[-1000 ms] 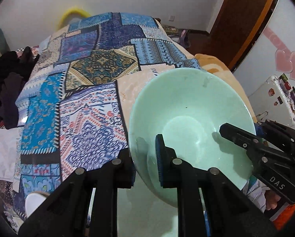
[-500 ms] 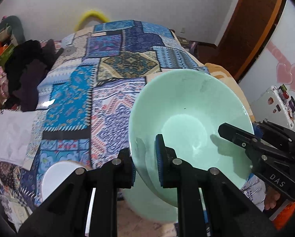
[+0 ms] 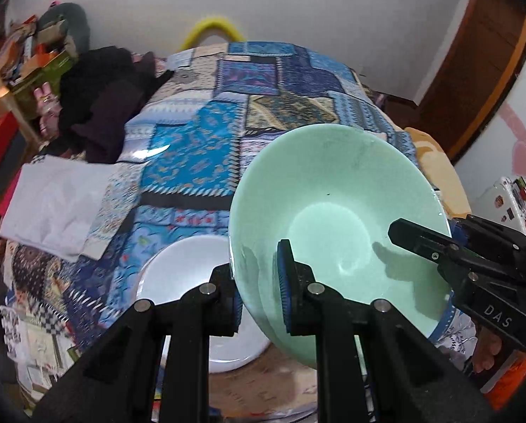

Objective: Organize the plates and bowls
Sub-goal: 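Lift the mint green bowl with both grippers and carry it toward the stack, then lower the mint green bowl into the white spotted bowl with both grippers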

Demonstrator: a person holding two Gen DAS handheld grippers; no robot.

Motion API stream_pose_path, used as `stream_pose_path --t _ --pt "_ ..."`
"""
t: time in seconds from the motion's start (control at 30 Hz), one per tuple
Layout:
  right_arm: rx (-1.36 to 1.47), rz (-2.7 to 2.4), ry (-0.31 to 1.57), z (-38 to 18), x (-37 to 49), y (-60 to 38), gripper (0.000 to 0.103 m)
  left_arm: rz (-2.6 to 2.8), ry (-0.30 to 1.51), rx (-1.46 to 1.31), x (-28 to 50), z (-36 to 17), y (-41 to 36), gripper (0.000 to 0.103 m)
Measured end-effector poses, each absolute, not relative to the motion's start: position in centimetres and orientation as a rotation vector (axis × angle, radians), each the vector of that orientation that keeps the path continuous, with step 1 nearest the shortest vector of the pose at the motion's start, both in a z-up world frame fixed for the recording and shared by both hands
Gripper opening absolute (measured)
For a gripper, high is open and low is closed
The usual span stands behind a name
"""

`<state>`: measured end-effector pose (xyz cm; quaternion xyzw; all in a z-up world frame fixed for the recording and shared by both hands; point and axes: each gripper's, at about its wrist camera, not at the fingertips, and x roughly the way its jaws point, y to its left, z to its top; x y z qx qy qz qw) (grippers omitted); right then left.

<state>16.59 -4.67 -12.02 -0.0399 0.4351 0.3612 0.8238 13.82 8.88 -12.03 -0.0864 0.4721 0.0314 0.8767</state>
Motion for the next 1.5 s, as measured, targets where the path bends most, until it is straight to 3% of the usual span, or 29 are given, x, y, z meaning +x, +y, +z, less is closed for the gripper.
stream_pose_path --t 0.7,1.5 --pt "-0.141 0.877 1.051 -17.0 14.7 3.2 0.022 0.205 1.046 -0.278 9.1 -16.7 17.5 0.017" --pt "-0.166 0.864 1.129 -19.8 14.9 3.7 0.023 0.212 1.138 -0.262 10.4 -21.1 18.3 0.017"
